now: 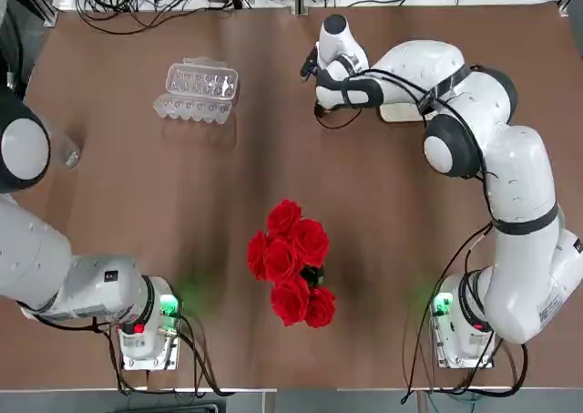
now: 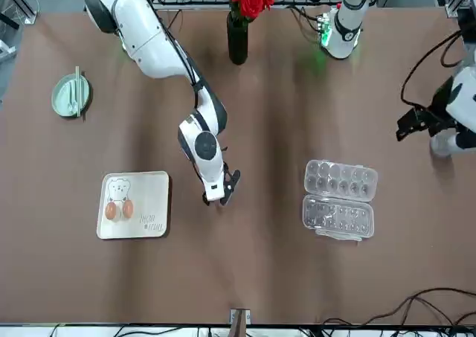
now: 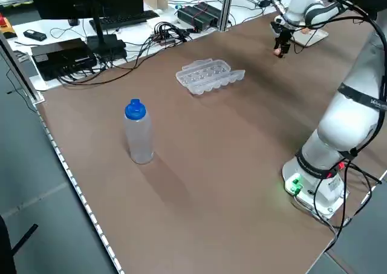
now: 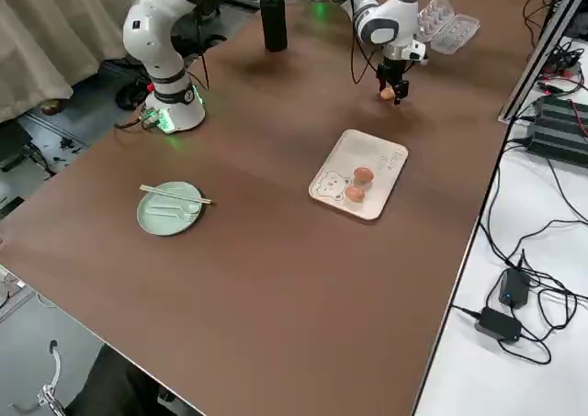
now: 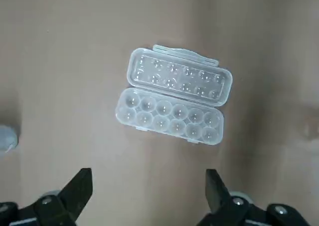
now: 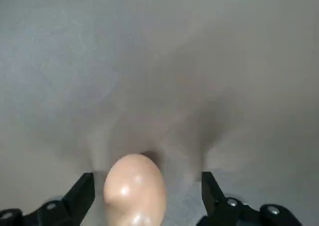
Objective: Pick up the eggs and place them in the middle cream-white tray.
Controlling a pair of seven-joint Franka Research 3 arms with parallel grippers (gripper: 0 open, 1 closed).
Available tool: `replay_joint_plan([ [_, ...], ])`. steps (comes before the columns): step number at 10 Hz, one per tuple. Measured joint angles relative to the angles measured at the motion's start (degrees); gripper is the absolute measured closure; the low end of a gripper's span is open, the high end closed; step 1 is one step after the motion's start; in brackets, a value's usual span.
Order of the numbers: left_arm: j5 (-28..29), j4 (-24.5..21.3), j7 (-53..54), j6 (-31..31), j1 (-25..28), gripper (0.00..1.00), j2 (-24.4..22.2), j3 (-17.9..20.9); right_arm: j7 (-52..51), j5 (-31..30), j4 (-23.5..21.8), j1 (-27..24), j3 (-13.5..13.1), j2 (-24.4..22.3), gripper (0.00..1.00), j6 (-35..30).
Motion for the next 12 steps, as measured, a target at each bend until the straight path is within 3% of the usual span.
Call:
replay_joint_plan([
  [1, -0.3, -0.3, 0.0, 0.0, 0.0, 0.0, 0.6, -0.1, 0.0, 0.0, 0.0, 0.0, 0.0, 0.0, 0.14, 0.0],
  [3, -0.3, -0.3, 0.0, 0.0, 0.1, 0.0, 1.5, -0.1, 0.0, 0.0, 0.0, 0.1, 0.2, -0.2, 0.41, -0.1],
  [5, -0.3, 0.1, 0.0, 0.0, 0.1, 0.0, 1.5, 0.0, 0.1, 0.0, 0.0, 0.1, 0.2, -0.3, 0.52, -0.1],
  [9, -0.3, 0.5, 0.0, 0.0, 0.9, 0.0, 0.0, 0.1, 1.6, 0.2, 0.6, -0.5, -0.3, -0.5, 0.52, -1.5],
  [12, -0.3, 0.5, 0.1, 0.0, 2.3, 0.0, -0.6, 0.1, 9.2, 0.2, 1.6, -4.2, -0.6, -4.7, 0.52, -9.5],
])
